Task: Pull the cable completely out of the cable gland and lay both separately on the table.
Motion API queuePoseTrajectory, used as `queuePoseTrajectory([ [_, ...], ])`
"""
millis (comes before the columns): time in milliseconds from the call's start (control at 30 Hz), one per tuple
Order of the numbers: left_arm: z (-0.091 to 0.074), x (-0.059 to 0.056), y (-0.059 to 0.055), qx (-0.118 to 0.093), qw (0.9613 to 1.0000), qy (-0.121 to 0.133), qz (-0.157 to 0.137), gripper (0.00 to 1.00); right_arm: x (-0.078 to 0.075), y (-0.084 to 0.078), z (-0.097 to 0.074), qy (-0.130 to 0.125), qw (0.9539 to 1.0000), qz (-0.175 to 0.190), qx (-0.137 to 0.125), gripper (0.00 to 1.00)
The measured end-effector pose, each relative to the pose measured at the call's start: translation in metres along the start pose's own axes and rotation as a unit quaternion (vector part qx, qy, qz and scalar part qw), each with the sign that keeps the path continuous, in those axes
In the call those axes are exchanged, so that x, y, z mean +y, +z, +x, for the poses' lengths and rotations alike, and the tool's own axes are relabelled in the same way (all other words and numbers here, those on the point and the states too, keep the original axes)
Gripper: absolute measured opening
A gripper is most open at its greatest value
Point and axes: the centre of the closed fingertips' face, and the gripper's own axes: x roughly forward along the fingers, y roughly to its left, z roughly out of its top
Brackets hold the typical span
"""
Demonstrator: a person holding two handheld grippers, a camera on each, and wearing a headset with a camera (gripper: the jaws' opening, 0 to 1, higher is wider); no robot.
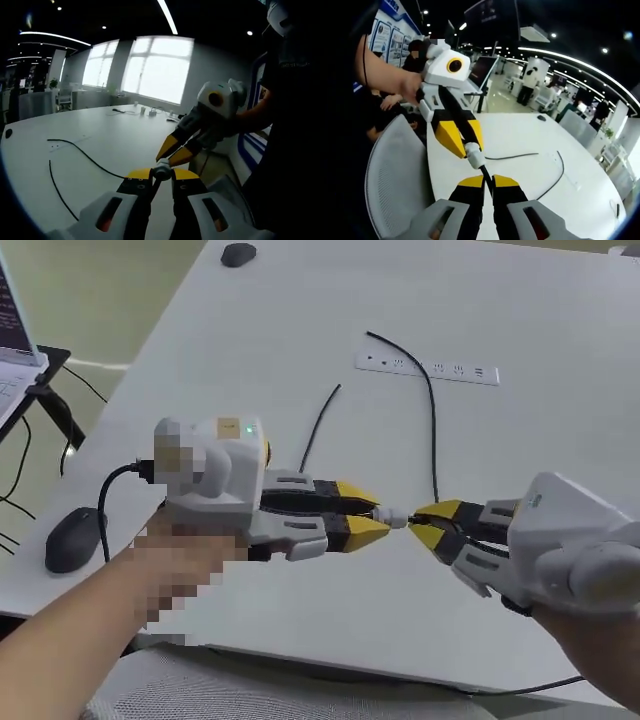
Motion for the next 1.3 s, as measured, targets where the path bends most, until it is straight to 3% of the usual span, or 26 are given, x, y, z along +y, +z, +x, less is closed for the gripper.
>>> queuePoseTrajectory([
  [267, -0.002, 0.003, -0.001, -0.001, 1.0, 0.004, -0.002, 0.15, -0.003, -0.005, 0.002, -0.006, 0.9999, 0.011, 0.002, 0.0],
  [567, -0.006, 0.007, 0.002, -0.017, 0.9997, 0.009, -0.016, 0.15, -0.019, -0.02, -0.003, -0.027, 0.9961, 0.084, 0.001, 0.0],
  [700, -0.009, 0.008, 0.004, -0.022, 0.9995, 0.014, -0.02, 0.15, -0.026, -0.035, -0.003, -0.044, 0.988, 0.148, 0.011, 0.0],
  [800, -0.01, 0.009, 0.004, -0.026, 0.9993, 0.017, -0.021, 0.15, -0.032, -0.048, -0.004, -0.058, 0.9778, 0.201, 0.013, 0.0],
  [933, -0.009, 0.009, 0.003, -0.026, 0.9992, 0.019, -0.023, 0.15, -0.033, -0.065, -0.002, -0.067, 0.9688, 0.237, 0.027, 0.0],
  [1000, -0.006, 0.006, -0.001, -0.022, 0.9994, 0.017, -0.022, 0.15, -0.03, -0.068, -0.001, -0.064, 0.9613, 0.266, 0.027, 0.0],
  [1033, -0.005, 0.006, -0.003, -0.02, 0.9994, 0.017, -0.021, 0.15, -0.03, -0.071, 0.0, -0.066, 0.9604, 0.269, 0.03, 0.0],
  [1167, -0.003, 0.005, -0.006, -0.019, 0.9994, 0.016, -0.025, 0.15, -0.028, -0.073, 0.001, -0.07, 0.9605, 0.267, 0.037, 0.0],
  [1300, -0.004, 0.006, -0.006, -0.018, 0.9992, 0.018, -0.03, 0.15, -0.029, -0.071, -0.002, -0.074, 0.9702, 0.229, 0.032, 0.0],
])
